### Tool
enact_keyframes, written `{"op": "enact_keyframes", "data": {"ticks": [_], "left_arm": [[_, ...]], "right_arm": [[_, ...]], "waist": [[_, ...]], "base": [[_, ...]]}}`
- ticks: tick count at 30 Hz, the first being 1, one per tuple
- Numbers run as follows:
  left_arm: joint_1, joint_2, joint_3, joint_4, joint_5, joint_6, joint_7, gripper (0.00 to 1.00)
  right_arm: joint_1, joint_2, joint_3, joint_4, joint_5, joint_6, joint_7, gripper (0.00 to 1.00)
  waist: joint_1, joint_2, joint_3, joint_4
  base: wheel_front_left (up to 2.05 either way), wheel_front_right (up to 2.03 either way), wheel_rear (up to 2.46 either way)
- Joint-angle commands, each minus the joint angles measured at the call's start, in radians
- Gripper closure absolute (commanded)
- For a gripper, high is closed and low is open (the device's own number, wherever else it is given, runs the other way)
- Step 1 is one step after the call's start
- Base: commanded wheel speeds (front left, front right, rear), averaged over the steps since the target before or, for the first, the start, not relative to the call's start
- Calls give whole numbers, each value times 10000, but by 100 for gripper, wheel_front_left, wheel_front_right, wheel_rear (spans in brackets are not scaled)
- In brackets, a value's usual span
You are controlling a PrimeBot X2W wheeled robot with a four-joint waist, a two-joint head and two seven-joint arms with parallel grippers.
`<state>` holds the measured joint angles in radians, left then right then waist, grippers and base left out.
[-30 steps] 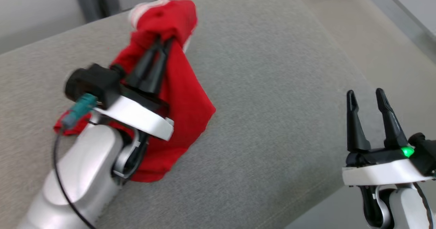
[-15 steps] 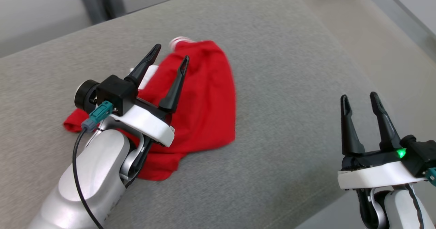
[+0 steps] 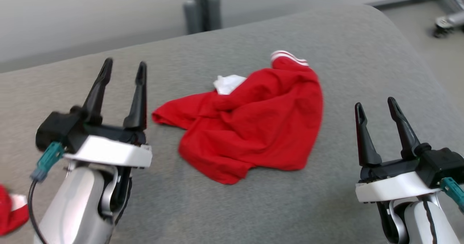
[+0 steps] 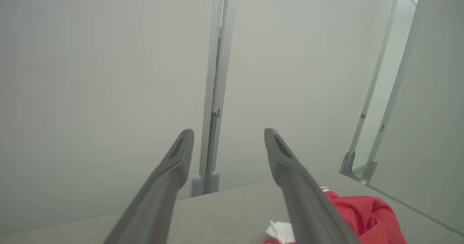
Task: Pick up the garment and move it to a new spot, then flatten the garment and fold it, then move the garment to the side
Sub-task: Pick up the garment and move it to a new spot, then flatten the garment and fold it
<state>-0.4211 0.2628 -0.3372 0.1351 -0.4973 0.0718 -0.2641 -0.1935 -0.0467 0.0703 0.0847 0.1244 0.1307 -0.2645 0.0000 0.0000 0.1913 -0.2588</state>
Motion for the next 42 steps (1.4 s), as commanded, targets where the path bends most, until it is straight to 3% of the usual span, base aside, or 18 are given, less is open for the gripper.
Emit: {"op": "enact_keyframes", "data": {"ticks": [1,6,16,21,30,38,42], "left_arm": [[536,-159,449,-197,203,-77,3,0],[2361,-1030,1886,-779,884,-592,5,0],[3671,-1980,3024,-674,1779,-1397,3,0],[3498,-2093,3329,-625,1875,-1599,3,0],[3270,-2107,3042,-403,1599,-1670,2,0],[3120,-2108,2748,-266,1480,-1634,2,0],[3045,-2110,2689,-194,1431,-1628,2,0]], "right_arm": [[197,-73,-78,51,-140,1,-7,0],[355,-75,-126,-41,-101,1,-7,0],[603,-72,59,148,-218,1,-7,0],[559,-73,153,195,-387,1,-7,0],[310,-585,3015,1710,-717,0,-8,0],[-386,-631,3887,3625,-675,0,31,0],[-809,-698,3835,4508,-870,0,193,0]], "waist": [[0,0,-512,945],[0,0,-808,1684],[0,0,-1061,2201],[0,0,-1058,2351],[0,0,-830,2767],[0,0,-575,3524],[0,0,-455,3936]], "base": [[0,0,0],[0,0,0],[0,0,0],[0,0,0],[0,0,0],[0,0,0],[0,0,0]]}}
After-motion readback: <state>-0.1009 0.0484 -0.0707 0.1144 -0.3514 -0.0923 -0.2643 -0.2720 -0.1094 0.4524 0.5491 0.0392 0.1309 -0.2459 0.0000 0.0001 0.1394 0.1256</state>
